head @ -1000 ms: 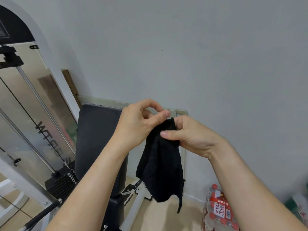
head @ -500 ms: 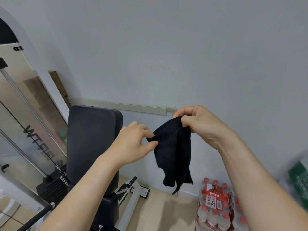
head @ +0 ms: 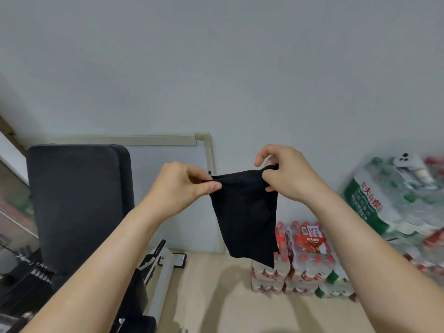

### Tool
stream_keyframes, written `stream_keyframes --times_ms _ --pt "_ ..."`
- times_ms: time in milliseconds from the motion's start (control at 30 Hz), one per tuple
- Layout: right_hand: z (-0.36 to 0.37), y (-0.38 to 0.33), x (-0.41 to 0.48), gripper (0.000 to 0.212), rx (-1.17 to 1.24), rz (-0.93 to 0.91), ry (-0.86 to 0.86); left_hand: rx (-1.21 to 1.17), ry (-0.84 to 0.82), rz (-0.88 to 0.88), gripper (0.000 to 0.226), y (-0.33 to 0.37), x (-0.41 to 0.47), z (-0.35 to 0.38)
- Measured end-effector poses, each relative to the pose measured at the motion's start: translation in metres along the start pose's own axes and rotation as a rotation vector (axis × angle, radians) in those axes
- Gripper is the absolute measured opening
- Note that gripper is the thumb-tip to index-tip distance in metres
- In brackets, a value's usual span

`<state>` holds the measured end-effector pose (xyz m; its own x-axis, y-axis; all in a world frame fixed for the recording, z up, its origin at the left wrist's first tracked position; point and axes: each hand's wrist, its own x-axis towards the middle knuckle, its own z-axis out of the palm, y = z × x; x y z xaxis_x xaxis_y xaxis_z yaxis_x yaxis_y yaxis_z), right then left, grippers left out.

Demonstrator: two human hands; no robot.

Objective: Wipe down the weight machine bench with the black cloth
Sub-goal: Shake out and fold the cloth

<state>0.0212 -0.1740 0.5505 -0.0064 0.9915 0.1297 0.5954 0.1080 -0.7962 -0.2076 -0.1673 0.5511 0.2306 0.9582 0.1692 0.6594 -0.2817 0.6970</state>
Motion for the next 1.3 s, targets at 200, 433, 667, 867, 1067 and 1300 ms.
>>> stream_keyframes --times_ms 200,433,667,867,1067,1300 --pt "-0.007 0.049 -0.014 0.038 -0.184 0.088 0.009 -0.073 -0.131 0.056 0.012 0.004 0.005 0.047" --pt "-0.018 0.127 0.006 0.036 -0.351 0.208 0.037 0.042 -0.257 0.037 0.007 -0.004 0.049 0.122" --pt "-0.027 0.228 0.066 0.034 -0.293 0.334 0.006 0.066 -0.307 -0.132 0.015 -0.039 0.114 0.217" --pt "-0.021 0.298 0.137 0.034 -0.232 0.445 -0.024 -0.147 -0.25 -0.357 0.011 -0.067 0.177 0.281" --pt "0.009 0.385 0.223 0.033 0.021 0.524 0.095 -0.279 -0.109 -0.457 0.011 -0.112 0.265 0.354" --pt "0.06 0.455 0.228 0.024 0.04 0.496 0.106 -0.362 -0.019 -0.585 0.005 -0.181 0.266 0.416"
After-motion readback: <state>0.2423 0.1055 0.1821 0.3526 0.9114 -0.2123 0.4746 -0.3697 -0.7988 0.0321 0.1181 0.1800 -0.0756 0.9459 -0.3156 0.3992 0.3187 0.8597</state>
